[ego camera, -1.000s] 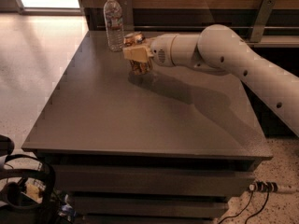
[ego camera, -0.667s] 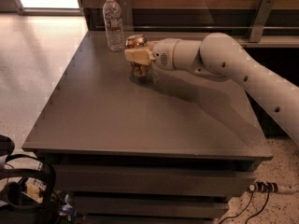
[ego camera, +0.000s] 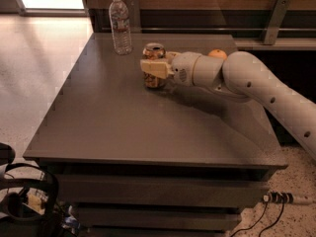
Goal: Place orange can upright
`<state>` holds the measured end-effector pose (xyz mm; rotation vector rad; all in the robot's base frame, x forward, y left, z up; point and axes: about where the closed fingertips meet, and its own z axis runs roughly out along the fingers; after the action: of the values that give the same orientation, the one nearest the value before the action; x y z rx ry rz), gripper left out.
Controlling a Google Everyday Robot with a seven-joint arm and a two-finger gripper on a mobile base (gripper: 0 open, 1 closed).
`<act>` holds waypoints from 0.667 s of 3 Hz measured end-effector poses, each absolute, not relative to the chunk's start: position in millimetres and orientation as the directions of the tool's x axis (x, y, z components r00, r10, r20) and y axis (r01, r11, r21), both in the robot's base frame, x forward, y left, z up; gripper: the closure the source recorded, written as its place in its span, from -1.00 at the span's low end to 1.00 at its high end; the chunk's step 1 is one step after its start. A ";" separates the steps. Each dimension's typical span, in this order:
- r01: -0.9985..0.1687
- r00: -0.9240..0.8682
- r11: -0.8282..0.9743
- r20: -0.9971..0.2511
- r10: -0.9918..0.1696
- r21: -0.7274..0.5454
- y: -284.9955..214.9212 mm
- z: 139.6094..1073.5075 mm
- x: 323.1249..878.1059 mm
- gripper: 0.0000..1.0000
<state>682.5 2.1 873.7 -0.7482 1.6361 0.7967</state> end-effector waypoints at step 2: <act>-0.812 -0.186 0.572 -0.980 -0.066 0.115 1.8 876.2 682.1 0.65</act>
Offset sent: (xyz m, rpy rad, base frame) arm -0.0004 -0.0004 0.0016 -0.0008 -0.0002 -0.0001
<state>682.1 1.8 876.2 -0.7488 1.6362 0.7960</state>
